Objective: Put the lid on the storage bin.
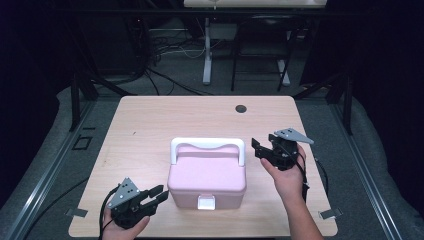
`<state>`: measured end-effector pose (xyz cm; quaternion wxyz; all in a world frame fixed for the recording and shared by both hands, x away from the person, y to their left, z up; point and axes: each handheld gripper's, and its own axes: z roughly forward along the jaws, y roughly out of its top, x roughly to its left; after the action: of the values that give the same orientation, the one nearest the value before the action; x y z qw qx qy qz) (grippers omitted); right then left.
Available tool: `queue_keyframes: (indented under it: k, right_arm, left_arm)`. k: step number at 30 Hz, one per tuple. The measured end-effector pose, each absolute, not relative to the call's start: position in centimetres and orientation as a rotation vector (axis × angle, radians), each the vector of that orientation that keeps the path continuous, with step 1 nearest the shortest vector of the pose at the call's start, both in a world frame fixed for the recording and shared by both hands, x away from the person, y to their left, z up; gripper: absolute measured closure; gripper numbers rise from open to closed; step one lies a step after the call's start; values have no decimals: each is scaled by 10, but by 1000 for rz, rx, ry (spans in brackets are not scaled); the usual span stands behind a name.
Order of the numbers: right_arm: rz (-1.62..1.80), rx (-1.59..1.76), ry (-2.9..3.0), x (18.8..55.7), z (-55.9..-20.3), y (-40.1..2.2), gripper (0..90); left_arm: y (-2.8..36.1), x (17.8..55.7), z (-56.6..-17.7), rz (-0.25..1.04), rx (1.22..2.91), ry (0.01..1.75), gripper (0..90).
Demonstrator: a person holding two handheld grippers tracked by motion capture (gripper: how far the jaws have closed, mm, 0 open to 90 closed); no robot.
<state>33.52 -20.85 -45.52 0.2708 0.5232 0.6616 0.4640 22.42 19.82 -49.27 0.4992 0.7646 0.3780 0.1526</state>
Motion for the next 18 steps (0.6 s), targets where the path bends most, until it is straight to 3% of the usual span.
queue_keyframes:
  k: [10,18]
  right_arm:
    - [1252,1411,1782,335,-455,-209,356]
    - [1283,1392,1774,331,-447,-209,361]
  left_arm:
    - [206,228,-497,381,1820,959,677]
    - [213,231,-501,389,1787,1009,601]
